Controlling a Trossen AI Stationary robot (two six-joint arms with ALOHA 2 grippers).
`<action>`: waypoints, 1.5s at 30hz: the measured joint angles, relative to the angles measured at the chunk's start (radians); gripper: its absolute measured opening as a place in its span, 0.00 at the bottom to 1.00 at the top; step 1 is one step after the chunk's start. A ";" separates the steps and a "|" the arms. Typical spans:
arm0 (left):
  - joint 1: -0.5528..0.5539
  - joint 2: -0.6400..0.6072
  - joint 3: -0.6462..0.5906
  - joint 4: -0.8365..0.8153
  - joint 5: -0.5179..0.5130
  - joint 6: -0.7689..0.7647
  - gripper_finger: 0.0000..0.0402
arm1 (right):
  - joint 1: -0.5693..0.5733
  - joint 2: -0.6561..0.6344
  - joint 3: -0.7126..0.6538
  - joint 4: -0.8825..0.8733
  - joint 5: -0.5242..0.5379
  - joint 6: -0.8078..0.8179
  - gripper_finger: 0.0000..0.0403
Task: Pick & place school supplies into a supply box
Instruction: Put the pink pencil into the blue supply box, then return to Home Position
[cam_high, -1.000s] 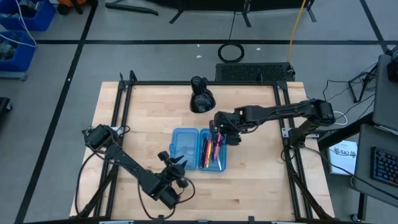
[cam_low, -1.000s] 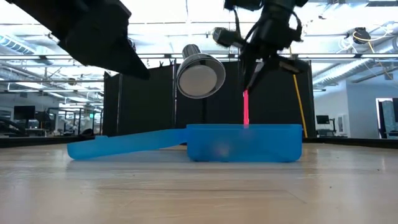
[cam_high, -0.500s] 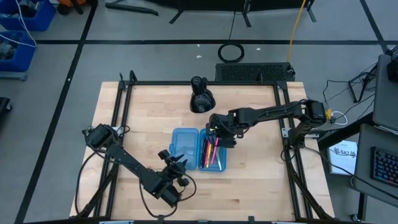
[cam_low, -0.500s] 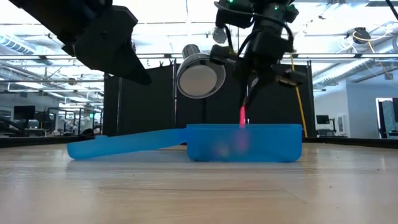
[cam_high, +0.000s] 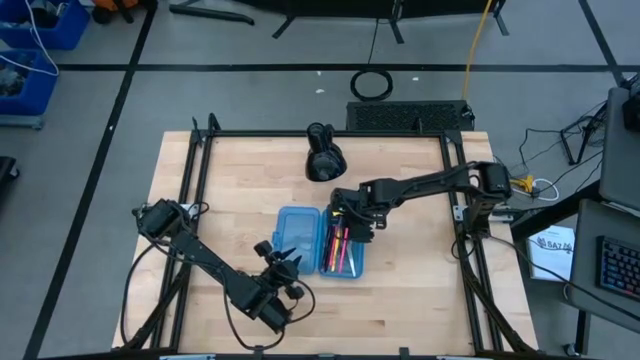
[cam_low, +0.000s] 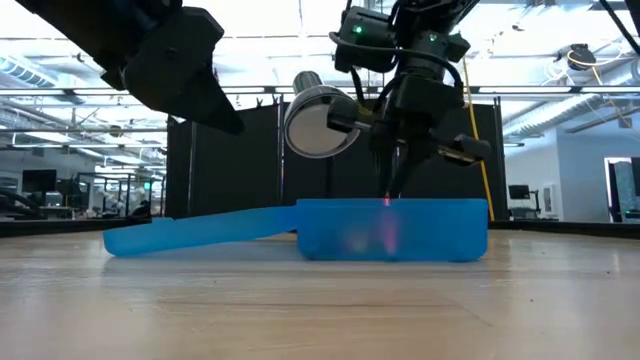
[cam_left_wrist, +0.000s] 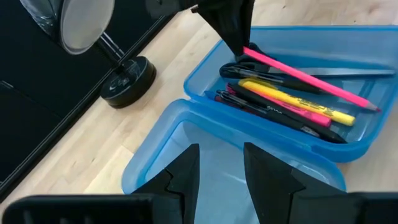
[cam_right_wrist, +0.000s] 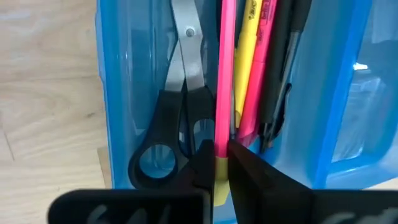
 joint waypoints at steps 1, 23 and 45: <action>0.000 0.000 -0.003 0.000 -0.001 0.000 0.32 | -0.003 0.007 0.000 0.006 -0.013 0.007 0.04; 0.020 0.000 -0.031 0.005 -0.029 0.020 0.32 | -0.025 -0.100 -0.068 0.109 0.044 0.111 0.23; 0.110 -0.005 -0.023 0.011 -0.180 0.306 0.32 | 0.185 -0.889 -0.379 0.420 -0.056 1.542 0.06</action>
